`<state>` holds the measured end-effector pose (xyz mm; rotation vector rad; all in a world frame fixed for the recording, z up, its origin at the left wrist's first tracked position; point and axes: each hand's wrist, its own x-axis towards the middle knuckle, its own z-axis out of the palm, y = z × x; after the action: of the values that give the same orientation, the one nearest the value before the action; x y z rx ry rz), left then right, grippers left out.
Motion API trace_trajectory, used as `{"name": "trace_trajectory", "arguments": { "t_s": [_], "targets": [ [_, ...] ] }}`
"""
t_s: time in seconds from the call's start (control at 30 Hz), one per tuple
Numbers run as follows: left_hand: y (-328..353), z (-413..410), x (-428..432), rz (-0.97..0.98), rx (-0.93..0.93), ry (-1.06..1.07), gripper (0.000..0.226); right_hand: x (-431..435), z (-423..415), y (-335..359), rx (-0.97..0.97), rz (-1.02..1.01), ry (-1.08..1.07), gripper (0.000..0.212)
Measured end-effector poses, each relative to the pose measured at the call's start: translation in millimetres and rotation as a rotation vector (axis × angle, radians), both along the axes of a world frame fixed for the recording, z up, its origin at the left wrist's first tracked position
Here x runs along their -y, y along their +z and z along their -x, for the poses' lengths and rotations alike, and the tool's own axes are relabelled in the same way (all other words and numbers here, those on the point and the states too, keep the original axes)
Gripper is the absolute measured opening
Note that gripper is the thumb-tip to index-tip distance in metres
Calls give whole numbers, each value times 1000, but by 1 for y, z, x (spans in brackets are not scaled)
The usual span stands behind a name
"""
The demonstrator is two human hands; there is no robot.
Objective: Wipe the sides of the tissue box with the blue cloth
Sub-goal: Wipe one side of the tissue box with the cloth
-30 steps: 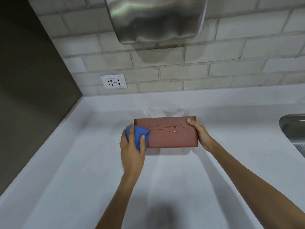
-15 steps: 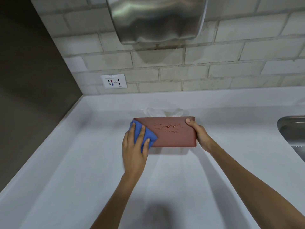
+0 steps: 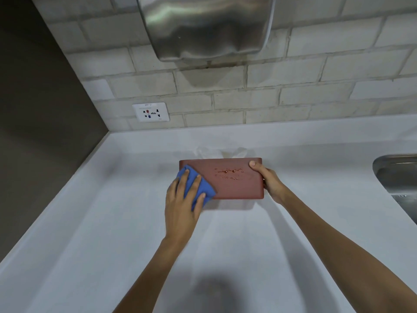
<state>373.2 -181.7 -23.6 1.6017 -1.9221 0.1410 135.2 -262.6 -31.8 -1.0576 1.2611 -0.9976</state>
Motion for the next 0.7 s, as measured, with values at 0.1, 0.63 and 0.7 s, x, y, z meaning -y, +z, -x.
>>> {"name": "trace_trajectory", "arguments": {
  "t_s": [0.1,0.63,0.7],
  "targets": [
    [21,15,27,6,-94,25,41,-1,-1,2,-5,1,-2,53],
    [24,30,29,62,-35,-69,44,3,1,0,-6,-1,11,41],
    [27,39,35,70,12,-85,44,3,1,0,-6,-4,8,37]
  ]
}}
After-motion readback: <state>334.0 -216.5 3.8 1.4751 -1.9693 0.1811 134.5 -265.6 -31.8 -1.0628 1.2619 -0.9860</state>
